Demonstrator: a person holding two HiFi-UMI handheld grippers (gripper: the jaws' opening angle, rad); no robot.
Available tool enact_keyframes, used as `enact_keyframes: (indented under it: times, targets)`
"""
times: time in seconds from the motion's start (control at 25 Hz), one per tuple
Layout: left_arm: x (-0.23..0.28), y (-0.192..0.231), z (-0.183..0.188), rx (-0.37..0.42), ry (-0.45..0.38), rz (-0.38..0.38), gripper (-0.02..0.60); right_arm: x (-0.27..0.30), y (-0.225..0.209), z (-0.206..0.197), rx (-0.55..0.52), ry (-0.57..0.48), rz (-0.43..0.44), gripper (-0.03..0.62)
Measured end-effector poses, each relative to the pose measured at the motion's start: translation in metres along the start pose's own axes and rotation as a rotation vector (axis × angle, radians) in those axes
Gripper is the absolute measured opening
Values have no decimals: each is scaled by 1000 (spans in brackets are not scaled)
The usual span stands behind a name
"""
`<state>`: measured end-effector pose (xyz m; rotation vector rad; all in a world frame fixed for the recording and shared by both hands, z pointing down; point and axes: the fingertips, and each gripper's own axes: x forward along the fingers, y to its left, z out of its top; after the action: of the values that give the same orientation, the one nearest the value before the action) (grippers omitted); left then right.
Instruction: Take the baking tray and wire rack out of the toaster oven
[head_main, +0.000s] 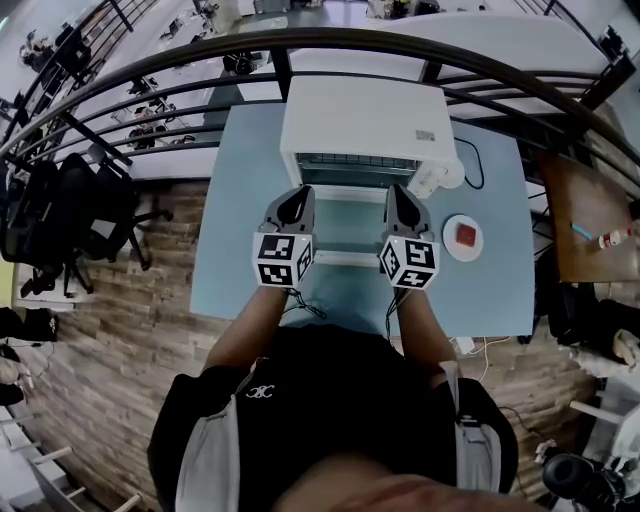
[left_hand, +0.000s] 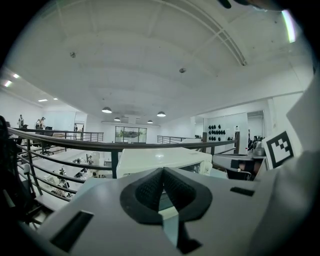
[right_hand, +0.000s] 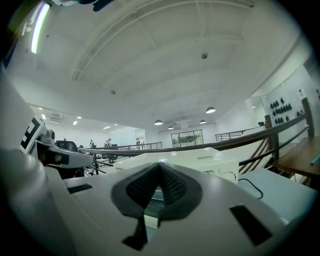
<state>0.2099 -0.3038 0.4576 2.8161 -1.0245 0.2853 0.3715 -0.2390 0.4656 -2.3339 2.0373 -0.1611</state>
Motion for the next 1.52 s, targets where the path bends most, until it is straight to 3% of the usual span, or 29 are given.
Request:
enact_keyframes:
  times: [0.12, 0.32, 0.4, 0.48, 0.56, 0.68, 0.88, 1.12, 1.28, 1.52]
  targets:
    - [7, 7, -6, -16, 13, 2, 15, 6, -4, -6, 9, 11, -16, 2]
    - [20, 15, -24, -111, 50, -30, 17, 11, -18, -23, 82, 31, -50, 0]
    - [23, 20, -31, -149, 65, -36, 24, 12, -22, -32, 130, 42, -53, 43]
    - [30, 24, -39, -192, 85, -47, 89, 15, -28, -41, 198, 55, -63, 86]
    - [37, 26, -47, -257, 108, -67, 115, 17, -36, -52, 281, 67, -79, 91]
    - [45, 31, -62, -424, 128, -98, 118, 18, -48, -68, 445, 68, -103, 96]
    - [63, 48, -89, -785, 137, -134, 118, 25, -65, -90, 671, 44, -138, 119]
    - [94, 62, -119, -1230, 32, -188, 118, 43, -85, -121, 942, 7, -152, 140]
    - [116, 73, -142, -1344, -7, -144, 118, 62, -93, -138, 1062, -20, -156, 144]
    - [146, 80, -155, -1410, -74, -130, 127, 87, -108, -157, 1189, -61, -173, 147]
